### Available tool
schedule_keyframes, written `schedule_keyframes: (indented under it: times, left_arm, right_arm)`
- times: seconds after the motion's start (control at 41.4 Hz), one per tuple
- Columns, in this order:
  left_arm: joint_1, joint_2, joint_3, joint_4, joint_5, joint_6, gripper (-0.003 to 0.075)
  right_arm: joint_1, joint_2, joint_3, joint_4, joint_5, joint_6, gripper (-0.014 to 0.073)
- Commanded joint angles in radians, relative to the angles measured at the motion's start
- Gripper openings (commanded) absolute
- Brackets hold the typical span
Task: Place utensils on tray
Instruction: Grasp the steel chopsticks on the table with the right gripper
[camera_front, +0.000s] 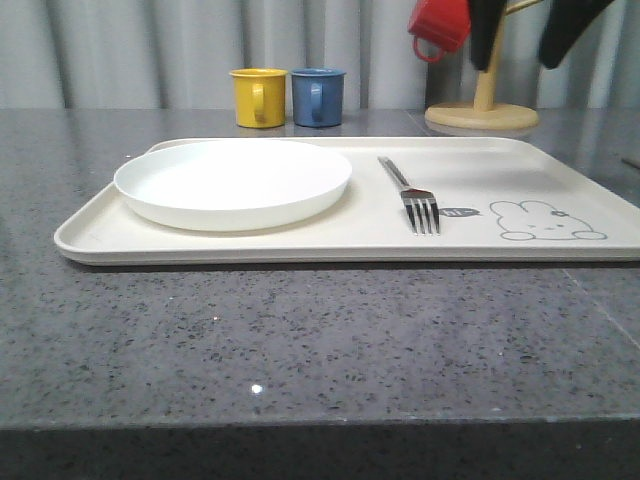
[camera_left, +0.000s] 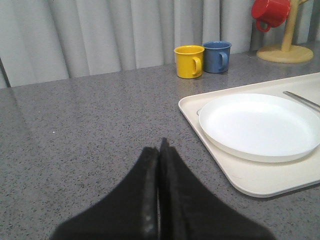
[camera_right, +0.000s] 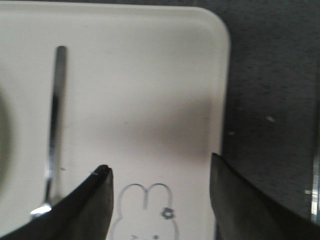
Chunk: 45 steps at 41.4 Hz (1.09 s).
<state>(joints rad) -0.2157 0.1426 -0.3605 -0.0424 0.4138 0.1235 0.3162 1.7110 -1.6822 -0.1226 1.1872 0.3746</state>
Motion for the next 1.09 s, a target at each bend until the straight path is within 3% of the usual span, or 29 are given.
schedule_keyframes:
  times: [0.0, 0.242, 0.508, 0.991, 1.064]
  left_arm:
    - [0.0, 0.01, -0.025, -0.009, -0.078, -0.008, -0.0019]
    - [0.0, 0.01, -0.025, -0.009, -0.078, -0.008, -0.0019]
    - [0.0, 0.01, -0.025, -0.009, -0.078, -0.008, -0.0019]
    - [0.0, 0.01, -0.025, -0.009, -0.078, -0.008, -0.0019]
    - [0.0, 0.01, -0.025, -0.009, -0.078, -0.008, -0.0019]
  right_arm:
    - [-0.078, -0.061, -0.026, -0.028, 0.022, -0.083, 0.0454]
    - [-0.247, -0.063, 0.061, -0.005, 0.024, -0.198, 0.0454]
    - [-0.39, -0.05, 0.246, 0.086, -0.09, -0.29, 0.0454]
    - [-0.399, 0.025, 0.269, 0.112, -0.125, -0.318, 0.0454]
    - [-0.399, 0.025, 0.269, 0.112, -0.123, -0.318, 0.0422]
